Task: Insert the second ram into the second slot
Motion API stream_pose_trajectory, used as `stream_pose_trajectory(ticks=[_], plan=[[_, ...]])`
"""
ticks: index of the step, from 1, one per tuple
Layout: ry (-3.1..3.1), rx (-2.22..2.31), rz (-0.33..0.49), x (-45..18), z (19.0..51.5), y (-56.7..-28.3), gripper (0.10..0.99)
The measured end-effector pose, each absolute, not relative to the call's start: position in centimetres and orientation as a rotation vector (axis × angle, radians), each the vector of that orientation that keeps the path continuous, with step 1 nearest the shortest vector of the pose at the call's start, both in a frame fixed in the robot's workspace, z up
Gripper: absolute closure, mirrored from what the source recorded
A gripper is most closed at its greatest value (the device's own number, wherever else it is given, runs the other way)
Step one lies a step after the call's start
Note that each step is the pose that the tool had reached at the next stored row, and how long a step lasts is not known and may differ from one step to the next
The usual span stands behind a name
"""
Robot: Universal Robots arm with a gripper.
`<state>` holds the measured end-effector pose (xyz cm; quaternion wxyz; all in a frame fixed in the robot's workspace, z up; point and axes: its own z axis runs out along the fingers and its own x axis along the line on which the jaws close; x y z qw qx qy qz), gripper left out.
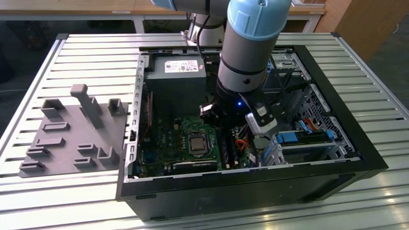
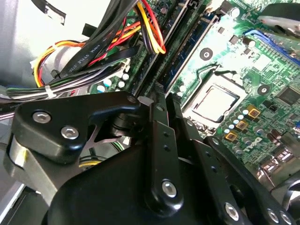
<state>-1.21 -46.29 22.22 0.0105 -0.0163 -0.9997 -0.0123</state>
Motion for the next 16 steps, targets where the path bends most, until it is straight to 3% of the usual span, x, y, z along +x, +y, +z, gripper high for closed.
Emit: stream_pose_trajectory(ticks=[6, 8, 16], plan=[[-3.12, -0.051, -0.039, -1.2, 22.49, -46.29, 0.894], [-3.12, -0.051, -0.038, -1.2, 22.52, -46.29, 0.98], [-3.12, -0.051, -0.038, -1.21, 22.38, -46.29, 0.98]])
